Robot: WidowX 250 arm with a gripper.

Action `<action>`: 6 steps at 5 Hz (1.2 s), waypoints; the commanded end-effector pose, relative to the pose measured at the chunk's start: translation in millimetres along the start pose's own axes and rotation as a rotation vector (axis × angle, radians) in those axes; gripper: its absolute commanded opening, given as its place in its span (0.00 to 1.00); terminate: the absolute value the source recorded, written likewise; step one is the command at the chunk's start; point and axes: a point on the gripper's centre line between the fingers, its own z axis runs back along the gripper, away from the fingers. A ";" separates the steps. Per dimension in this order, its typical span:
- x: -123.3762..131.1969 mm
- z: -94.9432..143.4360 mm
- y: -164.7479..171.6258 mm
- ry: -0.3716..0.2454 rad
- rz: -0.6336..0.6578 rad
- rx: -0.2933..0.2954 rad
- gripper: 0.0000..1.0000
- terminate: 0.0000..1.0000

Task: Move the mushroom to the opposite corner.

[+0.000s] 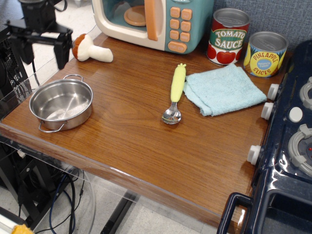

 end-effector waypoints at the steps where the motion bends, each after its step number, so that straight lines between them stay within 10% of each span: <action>1: 57.9 24.6 -17.0 -0.102 0.018 -0.070 1.00 0.00; 6: 121.7 -17.7 -32.1 -0.199 -0.015 0.045 1.00 0.00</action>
